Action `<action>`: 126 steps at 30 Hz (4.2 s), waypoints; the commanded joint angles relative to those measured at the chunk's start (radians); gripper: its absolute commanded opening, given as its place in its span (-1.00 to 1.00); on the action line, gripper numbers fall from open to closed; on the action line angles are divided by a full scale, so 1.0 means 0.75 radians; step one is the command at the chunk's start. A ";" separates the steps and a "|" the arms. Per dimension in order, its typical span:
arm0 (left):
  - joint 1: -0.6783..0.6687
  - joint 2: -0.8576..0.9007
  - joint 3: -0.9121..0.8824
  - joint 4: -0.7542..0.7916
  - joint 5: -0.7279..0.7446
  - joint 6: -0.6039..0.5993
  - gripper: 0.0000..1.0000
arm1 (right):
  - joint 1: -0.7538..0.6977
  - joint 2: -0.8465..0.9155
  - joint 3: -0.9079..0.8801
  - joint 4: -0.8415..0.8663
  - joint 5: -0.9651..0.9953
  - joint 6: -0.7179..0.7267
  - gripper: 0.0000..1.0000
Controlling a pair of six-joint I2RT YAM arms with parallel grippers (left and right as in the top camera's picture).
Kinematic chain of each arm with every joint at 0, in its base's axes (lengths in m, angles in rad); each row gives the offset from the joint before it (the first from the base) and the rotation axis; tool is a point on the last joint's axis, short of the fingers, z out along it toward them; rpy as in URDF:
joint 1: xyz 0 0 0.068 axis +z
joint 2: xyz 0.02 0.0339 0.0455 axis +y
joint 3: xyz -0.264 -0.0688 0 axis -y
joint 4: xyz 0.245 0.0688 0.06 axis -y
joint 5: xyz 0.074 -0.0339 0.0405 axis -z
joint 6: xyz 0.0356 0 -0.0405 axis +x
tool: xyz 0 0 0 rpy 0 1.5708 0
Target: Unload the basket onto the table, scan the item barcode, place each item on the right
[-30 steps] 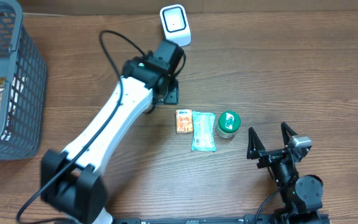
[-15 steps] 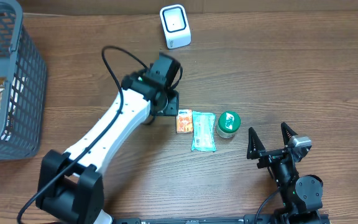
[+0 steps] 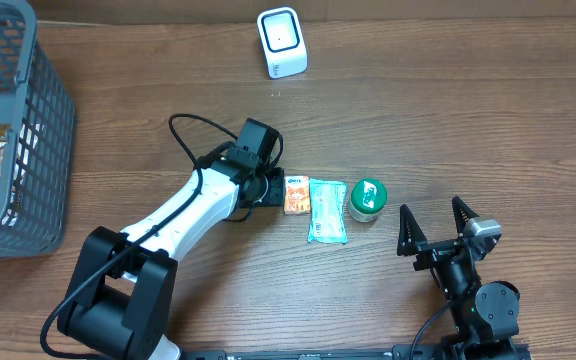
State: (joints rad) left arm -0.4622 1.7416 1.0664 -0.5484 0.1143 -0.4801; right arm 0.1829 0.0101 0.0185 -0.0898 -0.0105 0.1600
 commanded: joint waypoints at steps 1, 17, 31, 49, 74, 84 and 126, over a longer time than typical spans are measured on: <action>0.006 0.006 -0.027 0.015 0.023 -0.054 -0.16 | -0.006 -0.010 -0.014 0.007 0.012 -0.005 1.00; -0.015 0.006 -0.035 0.056 0.023 -0.114 -0.92 | -0.006 -0.010 -0.014 0.007 0.013 -0.005 1.00; -0.015 0.007 -0.044 0.160 0.164 -0.169 -0.91 | -0.006 -0.010 -0.014 0.007 0.012 -0.005 1.00; -0.032 0.135 -0.044 0.206 0.199 -0.171 -0.92 | -0.006 -0.010 -0.014 0.007 0.012 -0.005 1.00; 0.028 0.125 -0.038 0.143 0.199 -0.134 -0.92 | -0.006 -0.010 -0.014 0.007 0.012 -0.005 1.00; 0.076 0.121 -0.038 0.112 0.199 -0.137 -0.92 | -0.006 -0.010 -0.014 0.007 0.012 -0.005 1.00; 0.109 0.176 -0.006 0.144 0.409 -0.055 -0.92 | -0.006 -0.010 -0.014 0.007 0.012 -0.005 1.00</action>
State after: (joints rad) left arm -0.3740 1.8366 1.0424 -0.4408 0.4496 -0.5205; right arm 0.1833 0.0101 0.0185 -0.0906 -0.0105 0.1600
